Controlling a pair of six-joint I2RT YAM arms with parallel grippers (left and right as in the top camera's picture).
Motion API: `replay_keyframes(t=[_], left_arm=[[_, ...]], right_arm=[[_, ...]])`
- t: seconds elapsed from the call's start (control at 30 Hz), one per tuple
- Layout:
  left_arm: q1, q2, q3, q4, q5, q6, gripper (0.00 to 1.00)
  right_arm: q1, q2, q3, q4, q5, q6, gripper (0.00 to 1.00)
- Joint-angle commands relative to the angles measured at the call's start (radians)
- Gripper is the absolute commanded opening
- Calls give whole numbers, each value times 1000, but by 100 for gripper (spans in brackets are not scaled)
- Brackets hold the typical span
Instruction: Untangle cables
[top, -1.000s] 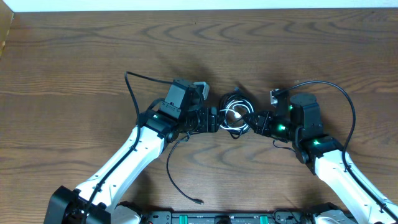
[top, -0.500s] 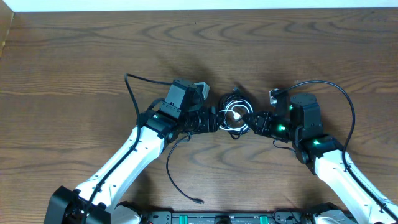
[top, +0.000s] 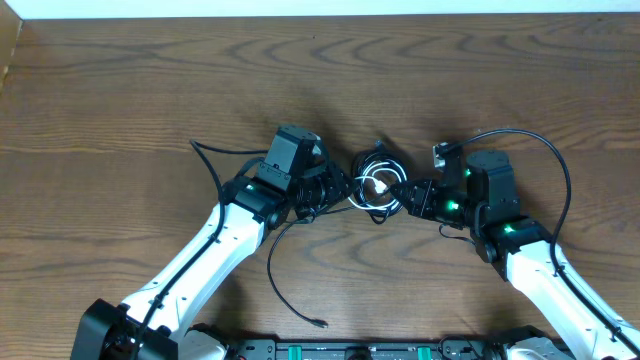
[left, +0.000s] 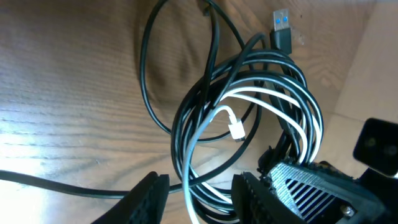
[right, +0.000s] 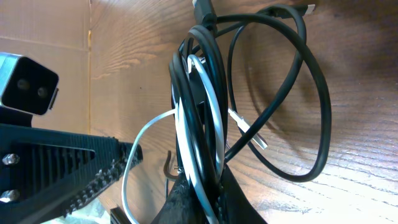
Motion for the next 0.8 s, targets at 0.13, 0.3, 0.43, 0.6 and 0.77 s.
replay_keyframes(t=[0.13, 0.3, 0.43, 0.6, 0.77], left_arm=[[-14, 2, 2, 1, 49, -146, 35], [-21, 2, 2, 44, 5, -158, 8], [2, 2, 2, 136, -19, -140, 8], [26, 2, 2, 240, -19, -110, 8], [-2, 2, 2, 192, -24, -61, 8]], right_arm=[[3, -4, 7, -5, -23, -21, 1], [3, -4, 7, -8, -27, -21, 1], [3, -4, 7, -14, -30, -21, 1], [3, -4, 7, -25, -29, -21, 1], [3, -4, 7, -21, -29, -21, 1]])
